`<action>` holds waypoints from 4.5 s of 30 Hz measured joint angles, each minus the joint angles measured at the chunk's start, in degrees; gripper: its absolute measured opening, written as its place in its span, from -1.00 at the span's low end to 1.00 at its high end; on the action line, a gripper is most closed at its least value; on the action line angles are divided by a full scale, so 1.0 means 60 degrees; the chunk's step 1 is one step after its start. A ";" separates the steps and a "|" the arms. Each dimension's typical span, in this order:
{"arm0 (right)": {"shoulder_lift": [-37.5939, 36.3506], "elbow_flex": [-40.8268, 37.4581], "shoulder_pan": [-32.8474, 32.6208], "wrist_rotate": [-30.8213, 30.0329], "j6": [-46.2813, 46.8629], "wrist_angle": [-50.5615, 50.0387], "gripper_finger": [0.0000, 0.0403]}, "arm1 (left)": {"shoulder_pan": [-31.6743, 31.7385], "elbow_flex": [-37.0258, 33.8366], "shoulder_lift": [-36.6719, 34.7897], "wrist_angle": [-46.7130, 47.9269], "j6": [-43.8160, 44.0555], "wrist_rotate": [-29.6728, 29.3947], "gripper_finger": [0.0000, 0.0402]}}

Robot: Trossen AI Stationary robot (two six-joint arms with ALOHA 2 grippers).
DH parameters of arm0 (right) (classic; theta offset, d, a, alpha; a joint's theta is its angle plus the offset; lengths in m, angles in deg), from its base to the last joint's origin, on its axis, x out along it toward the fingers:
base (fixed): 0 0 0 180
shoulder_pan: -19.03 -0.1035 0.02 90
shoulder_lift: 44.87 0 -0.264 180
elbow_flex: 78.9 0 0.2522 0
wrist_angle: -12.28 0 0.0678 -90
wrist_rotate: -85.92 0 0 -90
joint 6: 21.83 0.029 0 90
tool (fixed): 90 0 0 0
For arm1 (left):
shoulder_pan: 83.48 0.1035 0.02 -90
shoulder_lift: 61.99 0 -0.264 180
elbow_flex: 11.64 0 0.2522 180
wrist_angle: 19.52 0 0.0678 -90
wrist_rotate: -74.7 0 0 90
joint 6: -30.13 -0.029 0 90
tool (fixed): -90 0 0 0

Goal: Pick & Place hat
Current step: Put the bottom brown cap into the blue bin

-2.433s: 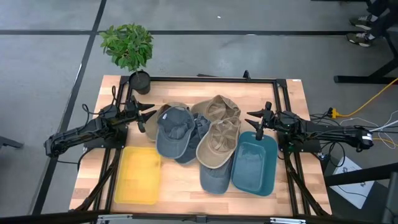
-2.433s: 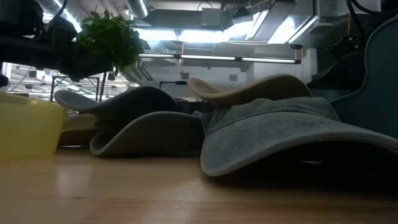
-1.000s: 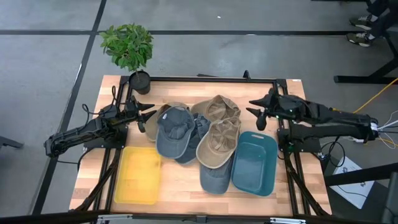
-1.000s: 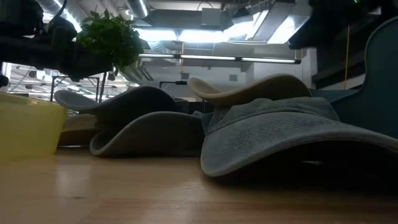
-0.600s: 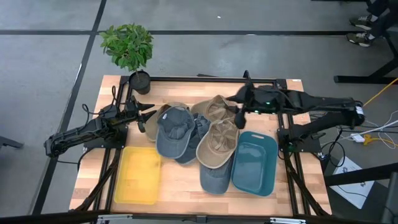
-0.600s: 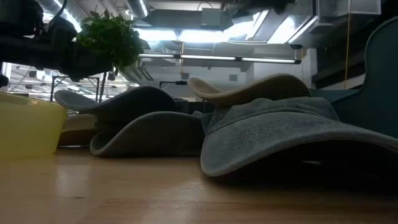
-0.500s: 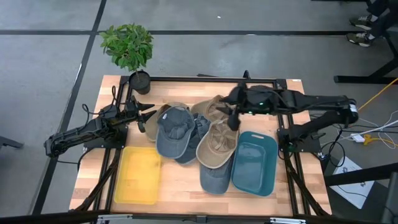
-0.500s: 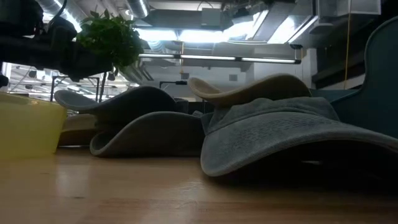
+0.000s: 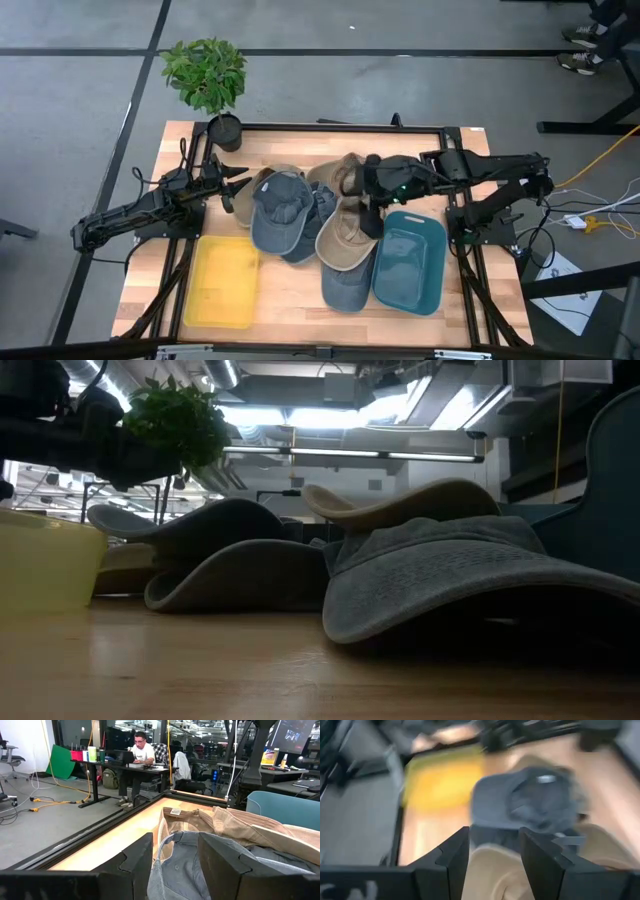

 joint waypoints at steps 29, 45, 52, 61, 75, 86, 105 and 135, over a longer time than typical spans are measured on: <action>0.0415 -0.5187 -0.1506 -0.3233 -0.1579 0.0944 -0.16 | 0.0002 -0.0002 0.0002 0.0000 0.0000 0.0000 -0.26; 0.2566 -0.3554 0.0093 -0.5777 -0.4375 0.1024 0.25 | 0.0000 0.0002 0.0000 0.0000 0.0000 0.0000 -0.26; 0.2663 -0.3435 0.0363 -0.4510 -0.3762 0.0359 0.23 | -0.0002 -0.0002 -0.0002 0.0000 0.0000 0.0000 -0.24; 0.3210 -0.3439 0.0791 -0.4482 -0.3466 0.0278 0.03 | 0.0000 0.0000 -0.0001 -0.0001 0.0000 0.0000 -0.26; 0.3147 -0.3302 0.0717 -0.5841 -0.2724 0.0316 -0.91 | 0.0002 0.0000 0.0002 0.0000 0.0000 0.0001 -0.24; 0.3143 -0.1464 -0.0062 -0.9647 -0.4673 0.0315 -0.95 | 0.0000 0.0000 0.0000 0.0000 0.0000 0.0001 -0.25; 0.3126 0.0498 -0.1711 -0.9498 -0.6986 0.0721 -0.97 | 0.0002 -0.0002 -0.0002 -0.0220 0.0036 0.0018 -0.25; 0.3129 0.0495 -0.1990 -0.6536 -0.8263 0.3859 -0.96 | -0.2401 0.0035 0.2315 -0.4129 -0.3106 0.2789 0.24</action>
